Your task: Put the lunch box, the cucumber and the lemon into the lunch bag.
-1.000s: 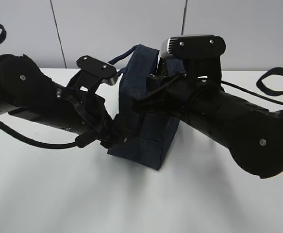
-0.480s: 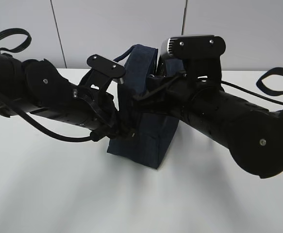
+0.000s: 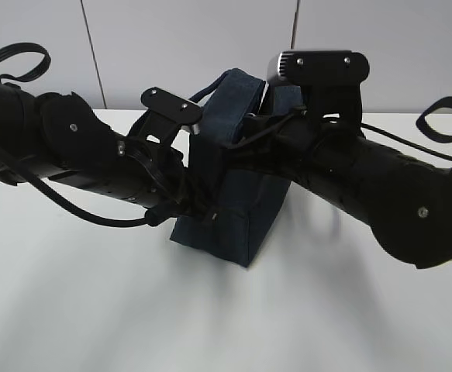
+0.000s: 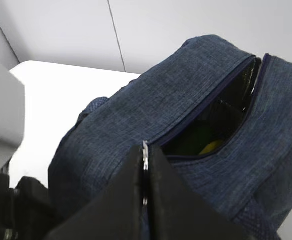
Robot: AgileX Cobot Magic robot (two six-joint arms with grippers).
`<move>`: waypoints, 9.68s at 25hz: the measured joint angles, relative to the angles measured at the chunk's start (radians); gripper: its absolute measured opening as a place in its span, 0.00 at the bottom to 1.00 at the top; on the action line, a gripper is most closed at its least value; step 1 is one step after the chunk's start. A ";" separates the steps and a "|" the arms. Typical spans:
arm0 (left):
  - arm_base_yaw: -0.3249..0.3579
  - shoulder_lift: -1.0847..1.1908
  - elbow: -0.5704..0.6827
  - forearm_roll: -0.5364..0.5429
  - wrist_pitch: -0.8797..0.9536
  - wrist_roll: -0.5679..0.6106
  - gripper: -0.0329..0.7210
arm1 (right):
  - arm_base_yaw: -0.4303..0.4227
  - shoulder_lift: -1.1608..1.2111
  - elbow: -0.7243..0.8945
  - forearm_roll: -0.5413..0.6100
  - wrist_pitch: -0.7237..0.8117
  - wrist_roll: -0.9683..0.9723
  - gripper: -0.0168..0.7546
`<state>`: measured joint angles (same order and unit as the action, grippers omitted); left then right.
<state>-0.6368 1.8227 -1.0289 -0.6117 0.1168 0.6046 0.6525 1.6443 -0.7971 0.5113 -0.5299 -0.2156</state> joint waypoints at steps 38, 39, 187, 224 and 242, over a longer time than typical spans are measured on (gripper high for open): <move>-0.026 -0.026 0.000 0.001 0.023 0.000 0.04 | -0.021 0.000 -0.089 0.146 0.011 -0.111 0.02; -0.026 -0.026 0.003 0.001 0.021 0.000 0.04 | -0.021 0.000 -0.089 0.153 0.003 -0.111 0.02; 0.234 0.370 -0.976 0.005 1.094 -0.349 0.04 | -0.400 0.470 -0.913 0.149 0.843 -0.366 0.02; 0.188 0.371 -0.977 0.044 1.092 -0.379 0.14 | -0.453 0.643 -1.082 0.312 0.964 -0.376 0.02; 0.221 0.371 -1.117 0.054 1.116 -0.492 0.52 | -0.456 0.617 -1.190 0.248 1.146 -0.388 0.02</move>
<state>-0.4162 2.1933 -2.1458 -0.5579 1.2330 0.1124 0.1960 2.2616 -1.9873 0.7596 0.6159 -0.6036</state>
